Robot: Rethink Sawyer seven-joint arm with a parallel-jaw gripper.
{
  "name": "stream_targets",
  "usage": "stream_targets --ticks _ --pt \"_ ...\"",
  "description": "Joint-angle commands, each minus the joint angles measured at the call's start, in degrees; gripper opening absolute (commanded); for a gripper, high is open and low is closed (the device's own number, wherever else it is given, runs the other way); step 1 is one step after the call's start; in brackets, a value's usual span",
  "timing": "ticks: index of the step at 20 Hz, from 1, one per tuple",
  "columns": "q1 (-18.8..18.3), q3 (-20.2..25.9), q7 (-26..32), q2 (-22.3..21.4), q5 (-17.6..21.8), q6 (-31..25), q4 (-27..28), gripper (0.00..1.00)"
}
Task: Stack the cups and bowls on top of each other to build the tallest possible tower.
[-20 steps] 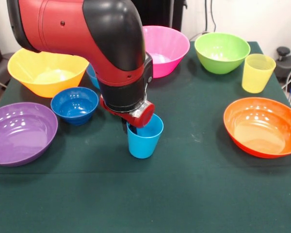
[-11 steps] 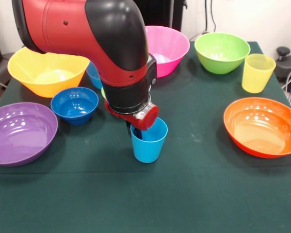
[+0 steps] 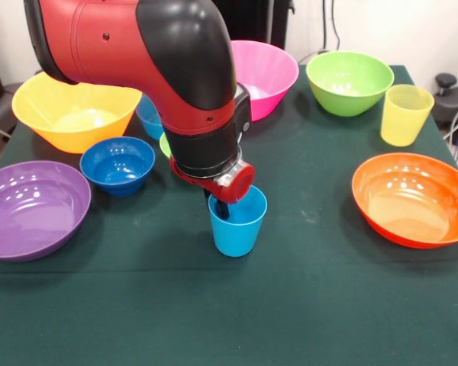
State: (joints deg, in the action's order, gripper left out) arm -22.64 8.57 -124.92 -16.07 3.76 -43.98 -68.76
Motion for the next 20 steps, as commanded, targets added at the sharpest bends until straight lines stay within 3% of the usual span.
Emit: stream_targets --ticks 1,20 --pt "0.86 4.14 -1.56 2.76 -0.83 2.02 -2.99 0.0" --pt "1.34 3.6 -0.67 2.73 0.0 1.29 -2.44 0.0"
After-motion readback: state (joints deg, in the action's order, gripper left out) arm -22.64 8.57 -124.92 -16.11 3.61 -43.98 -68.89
